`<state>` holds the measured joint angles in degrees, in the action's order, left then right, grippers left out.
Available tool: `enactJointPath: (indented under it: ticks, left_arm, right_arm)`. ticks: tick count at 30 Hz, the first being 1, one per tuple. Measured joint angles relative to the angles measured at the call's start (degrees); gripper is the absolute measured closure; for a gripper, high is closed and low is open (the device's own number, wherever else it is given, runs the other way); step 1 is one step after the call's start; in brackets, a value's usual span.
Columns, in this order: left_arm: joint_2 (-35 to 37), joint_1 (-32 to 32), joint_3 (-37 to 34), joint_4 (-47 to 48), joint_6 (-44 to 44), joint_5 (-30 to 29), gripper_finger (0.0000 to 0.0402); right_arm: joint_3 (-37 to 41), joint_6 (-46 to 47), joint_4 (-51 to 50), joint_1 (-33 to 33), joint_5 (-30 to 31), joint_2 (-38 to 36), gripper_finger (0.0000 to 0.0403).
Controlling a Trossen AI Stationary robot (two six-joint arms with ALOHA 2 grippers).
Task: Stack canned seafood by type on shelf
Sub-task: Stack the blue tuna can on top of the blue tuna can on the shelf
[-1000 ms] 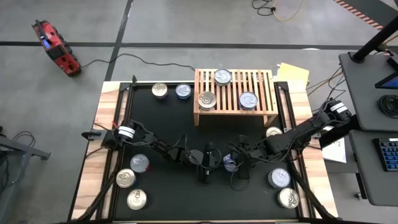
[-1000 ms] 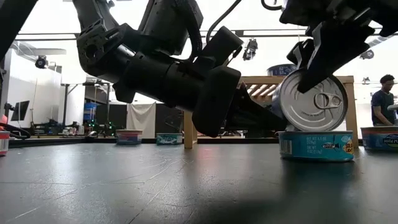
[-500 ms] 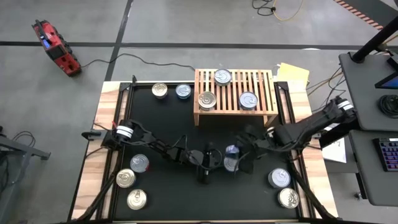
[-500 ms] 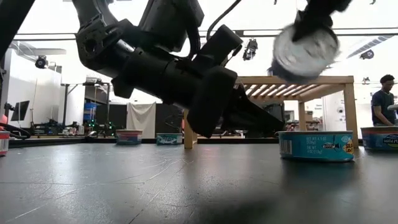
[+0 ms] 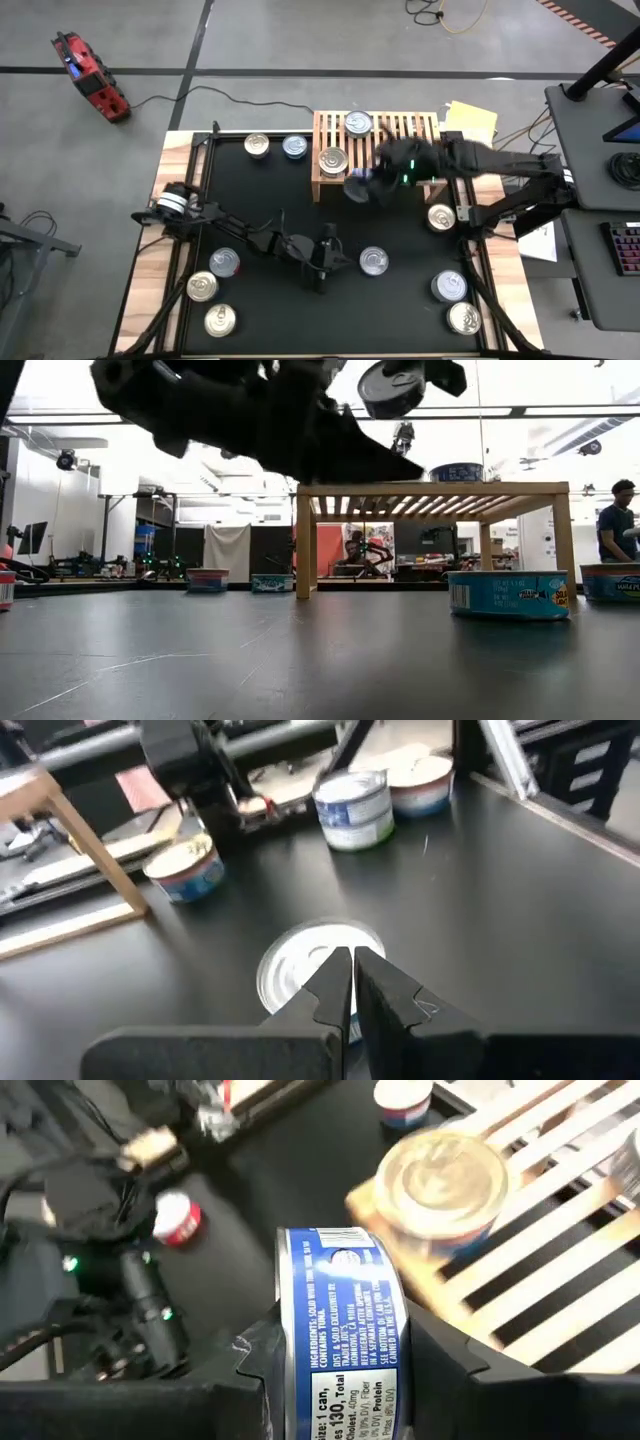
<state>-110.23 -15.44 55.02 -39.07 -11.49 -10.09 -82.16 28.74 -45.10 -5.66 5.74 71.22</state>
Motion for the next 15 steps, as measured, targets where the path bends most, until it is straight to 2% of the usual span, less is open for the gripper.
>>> enactJointPath:
  ticks: [4,8,15]
  left_arm:
    - [6.6,0.0,-5.4,-2.0,1.1,0.0,0.0401]
    - [12.7,-0.2,-11.0,-5.0,3.7,0.0,0.0401]
    - [19.5,-1.1,-19.2,-11.5,6.8,0.1,0.0401]
  right_arm:
    - [-0.7,-1.6,0.0,-10.5,-8.1,-0.9,0.0271]
    - [-0.4,-3.2,-0.1,-20.9,-20.4,-1.5,0.0271]
    - [-0.4,-3.5,-1.3,-33.3,-37.5,-1.5,0.0271]
